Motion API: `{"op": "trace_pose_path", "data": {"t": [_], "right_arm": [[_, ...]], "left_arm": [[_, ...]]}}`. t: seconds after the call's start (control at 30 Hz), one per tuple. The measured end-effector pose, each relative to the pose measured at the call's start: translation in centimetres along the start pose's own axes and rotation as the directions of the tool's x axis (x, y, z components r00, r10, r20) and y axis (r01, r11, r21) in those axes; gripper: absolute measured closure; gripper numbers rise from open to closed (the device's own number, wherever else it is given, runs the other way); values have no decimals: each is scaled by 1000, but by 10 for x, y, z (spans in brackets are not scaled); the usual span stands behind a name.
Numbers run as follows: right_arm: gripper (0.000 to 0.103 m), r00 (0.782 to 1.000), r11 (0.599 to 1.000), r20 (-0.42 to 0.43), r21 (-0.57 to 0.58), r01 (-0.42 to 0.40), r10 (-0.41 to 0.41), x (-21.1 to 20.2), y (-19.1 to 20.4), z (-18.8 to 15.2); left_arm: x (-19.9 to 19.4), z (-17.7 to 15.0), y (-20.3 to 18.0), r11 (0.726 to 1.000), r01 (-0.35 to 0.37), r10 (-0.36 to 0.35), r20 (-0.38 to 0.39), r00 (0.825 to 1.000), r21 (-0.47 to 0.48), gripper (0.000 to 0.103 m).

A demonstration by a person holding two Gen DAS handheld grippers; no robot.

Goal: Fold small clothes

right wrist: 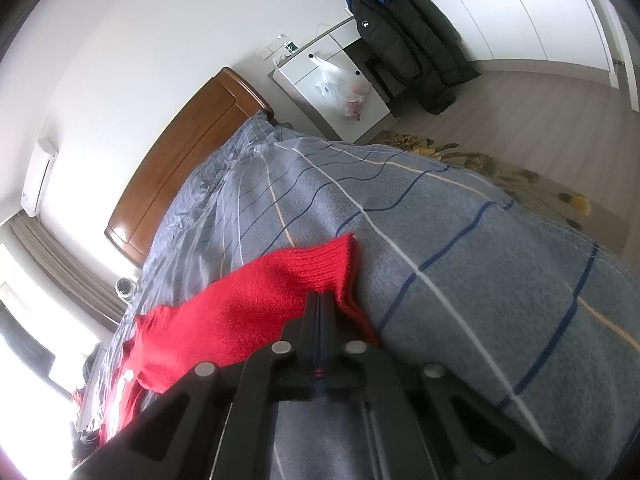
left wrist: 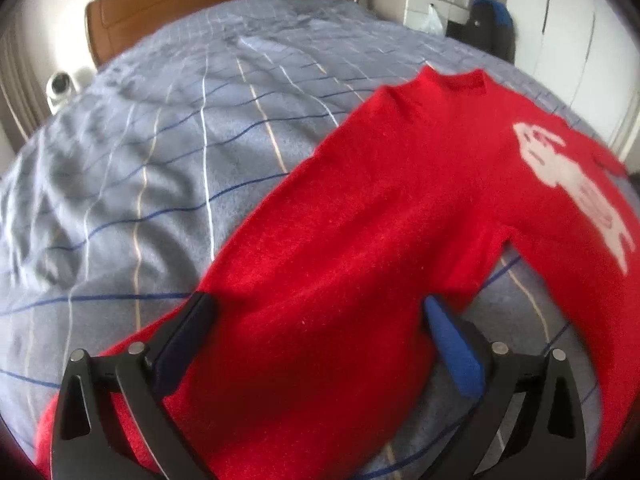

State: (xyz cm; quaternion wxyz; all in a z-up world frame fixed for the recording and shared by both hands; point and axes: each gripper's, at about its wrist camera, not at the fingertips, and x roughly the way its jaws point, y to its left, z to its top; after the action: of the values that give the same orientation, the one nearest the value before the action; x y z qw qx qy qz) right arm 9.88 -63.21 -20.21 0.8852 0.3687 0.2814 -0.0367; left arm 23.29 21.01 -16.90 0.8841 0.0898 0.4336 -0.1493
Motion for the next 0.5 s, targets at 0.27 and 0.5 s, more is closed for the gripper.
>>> {"op": "trace_pose_path", "data": {"t": [0.27, 0.5], "right_arm": [[103, 1000, 1000, 11, 14, -3, 3, -1, -2, -2], [103, 1000, 1000, 14, 13, 12, -13, -1, 0, -2]], "left_arm": [[2, 3, 2, 1000, -1, 1, -3, 1000, 1, 0], [3, 4, 1, 1000, 0, 0, -4, 1000, 0, 0]]}}
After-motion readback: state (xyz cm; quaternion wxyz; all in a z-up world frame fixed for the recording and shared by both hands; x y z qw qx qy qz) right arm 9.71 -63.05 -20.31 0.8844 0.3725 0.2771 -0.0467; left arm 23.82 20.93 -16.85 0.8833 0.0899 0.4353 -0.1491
